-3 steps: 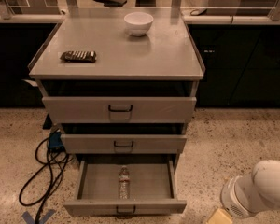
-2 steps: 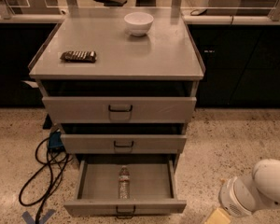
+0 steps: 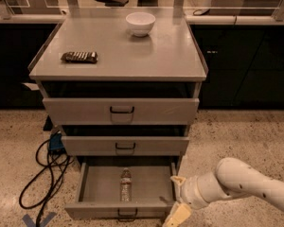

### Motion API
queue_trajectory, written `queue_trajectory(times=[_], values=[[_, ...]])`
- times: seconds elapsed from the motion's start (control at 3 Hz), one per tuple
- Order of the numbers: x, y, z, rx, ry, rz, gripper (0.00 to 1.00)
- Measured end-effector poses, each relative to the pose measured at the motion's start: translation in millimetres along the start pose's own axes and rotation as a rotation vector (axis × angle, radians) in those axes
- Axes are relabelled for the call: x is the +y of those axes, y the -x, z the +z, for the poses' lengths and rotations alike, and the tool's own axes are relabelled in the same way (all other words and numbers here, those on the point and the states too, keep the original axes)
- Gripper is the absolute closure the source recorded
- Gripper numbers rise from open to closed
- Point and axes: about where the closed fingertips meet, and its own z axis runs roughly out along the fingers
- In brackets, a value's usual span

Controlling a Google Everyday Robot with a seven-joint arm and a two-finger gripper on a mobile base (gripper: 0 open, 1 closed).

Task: Pick water bottle from bottom drawer and place on counter

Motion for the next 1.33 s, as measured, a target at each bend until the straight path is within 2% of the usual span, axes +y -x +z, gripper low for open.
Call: queue_trajectory(times=[0.33,0.67,1.0,1.33], values=[[13.8,11.4,81.4,-0.019,0.094,-0.079,0.0],[4.6,21.2,92.8,-0.033,0.06,-0.089,0.0],[7.8,13.5,105.5,-0.069,0.033,-0.125,0.0],[-26.3,17.8,124.0,-0.14,-0.073,-0.16,0.0]])
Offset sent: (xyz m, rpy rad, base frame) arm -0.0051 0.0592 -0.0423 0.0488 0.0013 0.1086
